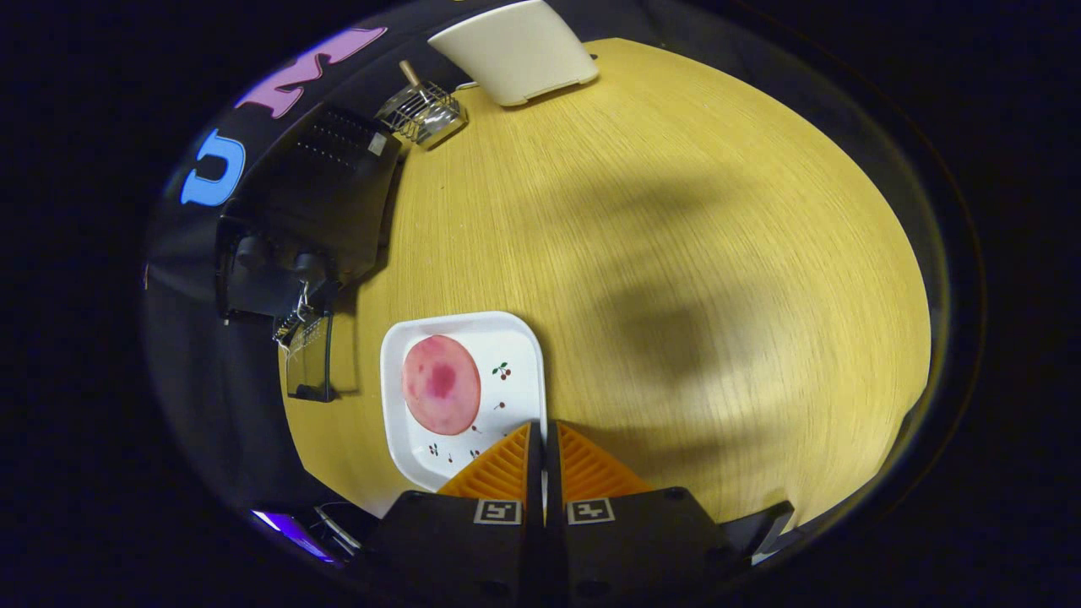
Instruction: Open the toaster oven, put the food inside, and close the toaster oven door.
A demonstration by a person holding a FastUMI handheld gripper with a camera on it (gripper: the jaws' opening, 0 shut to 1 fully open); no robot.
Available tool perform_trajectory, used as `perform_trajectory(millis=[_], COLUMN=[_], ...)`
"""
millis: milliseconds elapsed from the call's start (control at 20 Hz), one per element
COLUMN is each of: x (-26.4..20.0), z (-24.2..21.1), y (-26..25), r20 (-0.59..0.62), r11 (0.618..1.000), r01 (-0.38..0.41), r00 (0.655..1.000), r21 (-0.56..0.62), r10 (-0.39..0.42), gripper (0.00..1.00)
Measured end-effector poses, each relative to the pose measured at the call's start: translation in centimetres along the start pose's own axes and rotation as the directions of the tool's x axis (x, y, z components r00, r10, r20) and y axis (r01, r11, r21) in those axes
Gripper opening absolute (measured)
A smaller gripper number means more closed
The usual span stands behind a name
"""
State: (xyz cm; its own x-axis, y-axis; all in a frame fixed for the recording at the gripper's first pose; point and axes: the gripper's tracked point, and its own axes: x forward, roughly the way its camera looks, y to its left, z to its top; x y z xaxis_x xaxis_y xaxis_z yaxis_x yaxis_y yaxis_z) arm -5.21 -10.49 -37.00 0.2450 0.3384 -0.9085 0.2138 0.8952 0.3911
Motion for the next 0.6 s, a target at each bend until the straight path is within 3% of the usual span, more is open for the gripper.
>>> perform_trajectory(millis=[350,600], x=[-2.9,-5.2], z=[-1.1,-1.5], y=[1.8,1.9], r20=[0.057,0.139], r11=[0.987,0.953], r01=[-0.07,-0.121], r00=[0.996,0.987], r21=[0.147,0.279], r10=[0.062,0.085], gripper=[0.05,0.05])
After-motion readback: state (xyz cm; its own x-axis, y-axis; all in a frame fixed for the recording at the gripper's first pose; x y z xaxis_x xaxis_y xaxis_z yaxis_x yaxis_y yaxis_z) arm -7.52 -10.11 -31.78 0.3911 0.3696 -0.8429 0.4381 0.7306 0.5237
